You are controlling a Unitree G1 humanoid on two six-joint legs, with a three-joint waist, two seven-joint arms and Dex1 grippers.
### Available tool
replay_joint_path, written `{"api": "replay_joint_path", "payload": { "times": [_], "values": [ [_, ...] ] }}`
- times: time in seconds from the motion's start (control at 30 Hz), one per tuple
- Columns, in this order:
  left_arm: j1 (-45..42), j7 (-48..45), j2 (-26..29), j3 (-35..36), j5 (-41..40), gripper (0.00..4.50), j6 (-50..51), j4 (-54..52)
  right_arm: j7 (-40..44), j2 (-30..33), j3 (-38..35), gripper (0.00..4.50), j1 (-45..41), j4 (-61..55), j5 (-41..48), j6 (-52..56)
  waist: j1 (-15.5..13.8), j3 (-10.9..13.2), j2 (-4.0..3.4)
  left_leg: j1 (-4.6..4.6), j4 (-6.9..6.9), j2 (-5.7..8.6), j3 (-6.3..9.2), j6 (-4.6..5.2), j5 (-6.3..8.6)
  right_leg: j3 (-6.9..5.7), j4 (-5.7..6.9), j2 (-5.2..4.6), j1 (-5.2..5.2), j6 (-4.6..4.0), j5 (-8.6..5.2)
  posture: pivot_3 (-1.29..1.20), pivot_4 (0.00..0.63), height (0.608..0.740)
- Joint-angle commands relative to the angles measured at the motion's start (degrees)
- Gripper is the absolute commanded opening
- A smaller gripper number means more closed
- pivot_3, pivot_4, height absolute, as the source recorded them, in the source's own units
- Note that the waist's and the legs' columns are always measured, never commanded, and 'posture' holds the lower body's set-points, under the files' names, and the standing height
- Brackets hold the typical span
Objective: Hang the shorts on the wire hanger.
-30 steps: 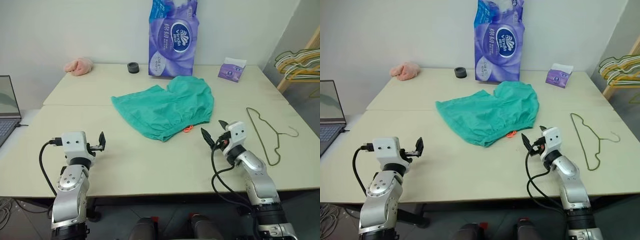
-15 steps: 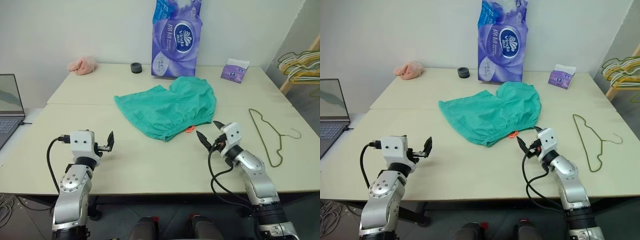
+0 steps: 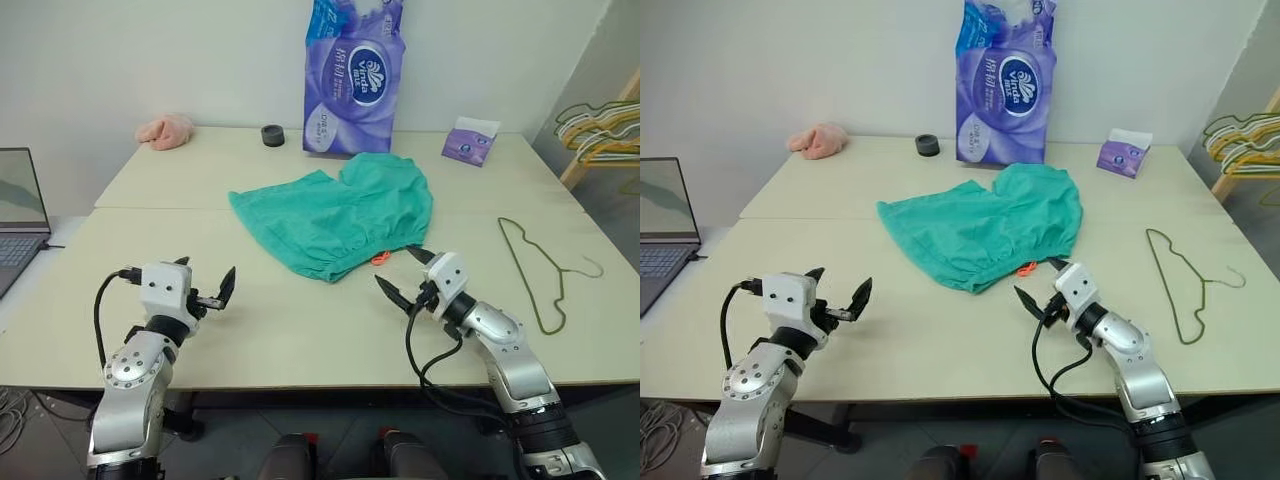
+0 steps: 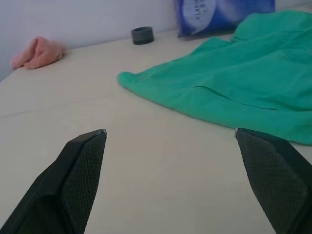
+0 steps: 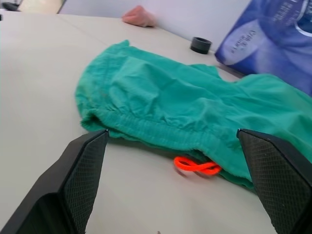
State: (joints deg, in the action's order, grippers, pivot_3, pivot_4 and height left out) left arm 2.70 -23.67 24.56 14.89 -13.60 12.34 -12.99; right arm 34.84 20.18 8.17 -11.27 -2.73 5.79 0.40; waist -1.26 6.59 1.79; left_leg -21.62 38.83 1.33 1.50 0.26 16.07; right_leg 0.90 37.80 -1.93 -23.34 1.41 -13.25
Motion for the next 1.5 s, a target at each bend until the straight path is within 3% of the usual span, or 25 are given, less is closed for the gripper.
{"api": "replay_joint_path", "payload": {
  "times": [0.03,0.17,0.3,0.5,0.67,0.77,1.13,1.5],
  "values": [
    [0.06,-6.77,4.36,0.49,-3.24,4.47,0.4,-2.56,4.43,2.06,1.42,4.5,-1.96,-3.99,0.88,0.31,0.07,0.02,-0.03,0.0,0.0,-0.01,0.0,0.0,0.0,-0.01,-0.01,0.0,0.0,-0.01,-0.01,0.03,0.081,0.74],
    [1.22,-18.53,13.7,2.07,-9.48,4.47,5.45,-3.14,6.76,3.75,7.54,4.5,-6.28,-2.59,-5.52,0.44,0.72,0.04,-0.06,0.03,-0.02,-0.07,-0.01,0.01,0.0,-0.04,-0.01,0.09,0.0,-0.15,-0.1,0.02,0.082,0.74],
    [2.15,-25.46,19.78,3.12,-13.26,4.47,8.39,-2.85,5.06,1.56,13.01,4.5,-11.08,2.81,-12.2,-1.13,1.44,0.07,-0.1,0.12,-0.14,-0.14,-0.01,0.0,0.01,-0.04,0.01,0.31,0.0,-0.29,-0.21,0.01,0.082,0.74],
    [0.42,-29.15,23.68,4.33,-14.54,4.47,9.2,-1.18,-1.21,-3.75,20.26,4.5,-20.25,17.51,-23.63,-6.28,1.49,0.1,-0.14,0.16,-0.16,-0.17,0.0,0.0,0.01,-0.02,0.05,0.34,-0.01,-0.33,-0.23,0.02,0.078,0.74],
    [-0.19,-29.41,23.68,4.5,-14.08,4.47,9.3,-0.91,-7.8,-7.82,21.33,4.5,-26.13,28.24,-28.57,-8.48,1.44,0.12,-0.18,0.16,-0.17,-0.16,0.0,-0.02,0.02,0.01,0.07,0.34,-0.02,-0.34,-0.23,0.02,0.077,0.74],
    [-0.51,-29.11,23.36,4.34,-13.86,4.5,9.42,-0.99,-10.32,-9.44,21.57,3.86,-28.58,32.55,-30.33,-10.07,1.46,0.12,-0.18,0.16,-0.17,-0.16,0.02,-0.04,0.02,0.03,0.09,0.32,-0.03,-0.35,-0.23,0.02,0.077,0.74],
    [-2.57,-27.88,22.32,2.23,-11.0,4.5,6.89,1.05,-10.26,-10.63,20.9,0.03,-29.95,33.19,-30.97,-12.61,1.68,0.15,-0.22,0.19,-0.21,-0.16,0.06,-0.05,0.03,0.06,0.16,0.32,-0.04,-0.37,-0.24,0.01,0.078,0.74],
    [-14.7,-22.23,19.71,-5.56,4.57,4.5,-12.94,14.65,5.73,-4.09,14.83,0.03,-24.75,8.04,-19.84,-0.71,1.55,0.18,-0.27,0.17,-0.21,-0.15,0.14,-0.05,0.03,0.02,0.15,0.22,-0.04,-0.36,-0.23,-0.03,0.081,0.74]
  ]
}}
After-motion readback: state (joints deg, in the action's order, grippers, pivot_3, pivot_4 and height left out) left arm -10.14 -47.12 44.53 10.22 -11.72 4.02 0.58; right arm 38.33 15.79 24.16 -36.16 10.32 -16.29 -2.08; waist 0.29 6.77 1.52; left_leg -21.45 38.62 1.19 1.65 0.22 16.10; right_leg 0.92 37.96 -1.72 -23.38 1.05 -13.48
